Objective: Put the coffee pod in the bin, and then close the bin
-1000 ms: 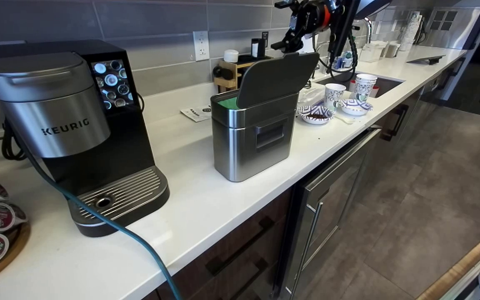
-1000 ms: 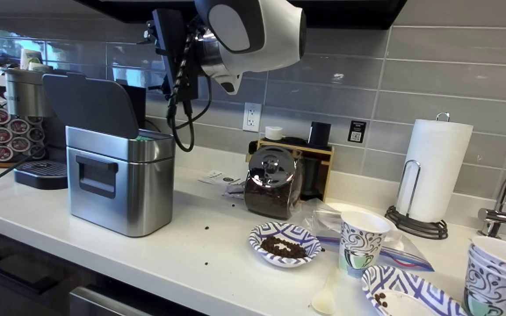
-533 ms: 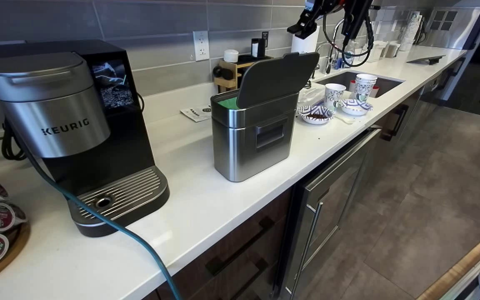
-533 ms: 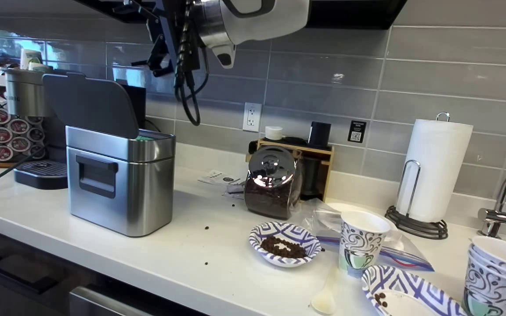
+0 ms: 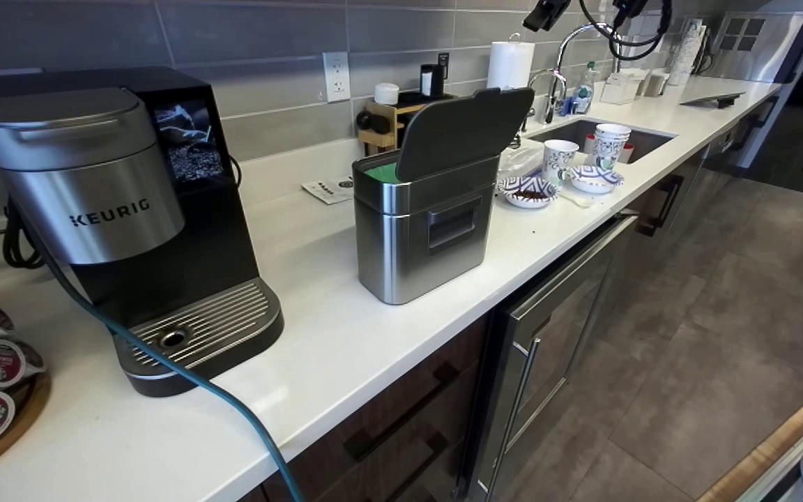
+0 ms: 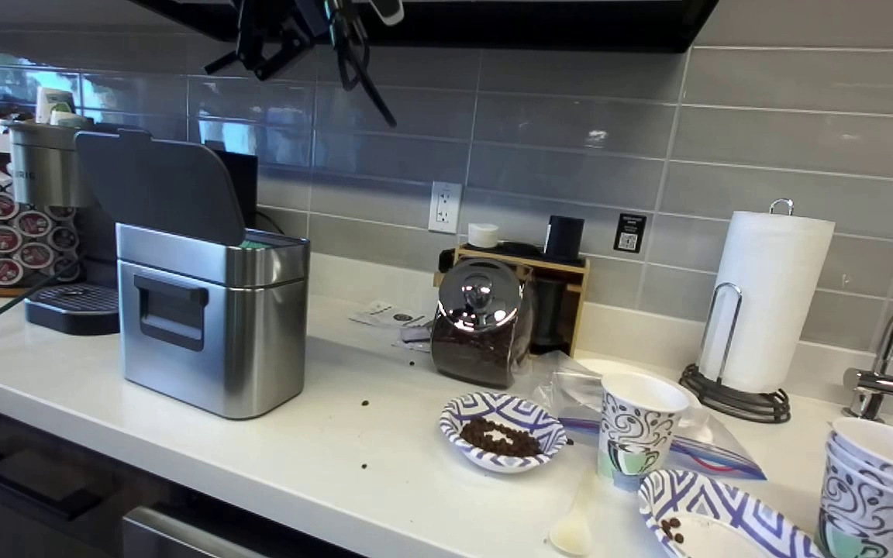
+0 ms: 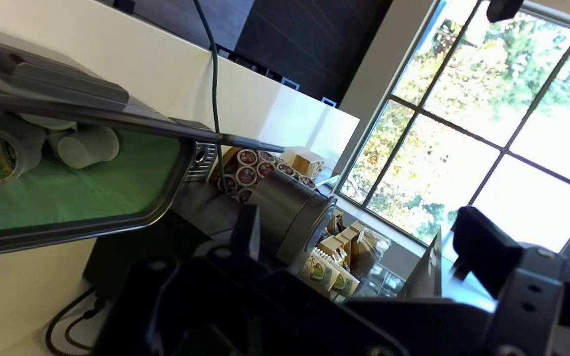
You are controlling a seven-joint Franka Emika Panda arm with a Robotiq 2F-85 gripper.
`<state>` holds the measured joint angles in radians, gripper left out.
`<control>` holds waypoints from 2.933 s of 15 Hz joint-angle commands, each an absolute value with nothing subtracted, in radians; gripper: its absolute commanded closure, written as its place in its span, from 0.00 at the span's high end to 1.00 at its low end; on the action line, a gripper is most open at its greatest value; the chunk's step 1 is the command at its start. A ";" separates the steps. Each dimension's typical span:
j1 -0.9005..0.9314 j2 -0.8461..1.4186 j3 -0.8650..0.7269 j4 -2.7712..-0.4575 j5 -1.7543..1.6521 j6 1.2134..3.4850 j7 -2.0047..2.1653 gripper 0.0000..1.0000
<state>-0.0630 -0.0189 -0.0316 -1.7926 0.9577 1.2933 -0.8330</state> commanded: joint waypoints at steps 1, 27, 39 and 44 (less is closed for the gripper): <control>-0.047 -0.142 -0.027 -1.887 0.853 1.359 -0.953 1.00; 0.105 -0.318 0.106 -1.964 0.382 1.678 -0.752 1.00; 0.144 -0.410 0.127 -2.106 0.280 1.972 -0.358 1.00; 0.163 -0.430 0.124 -2.115 0.240 1.898 -0.289 1.00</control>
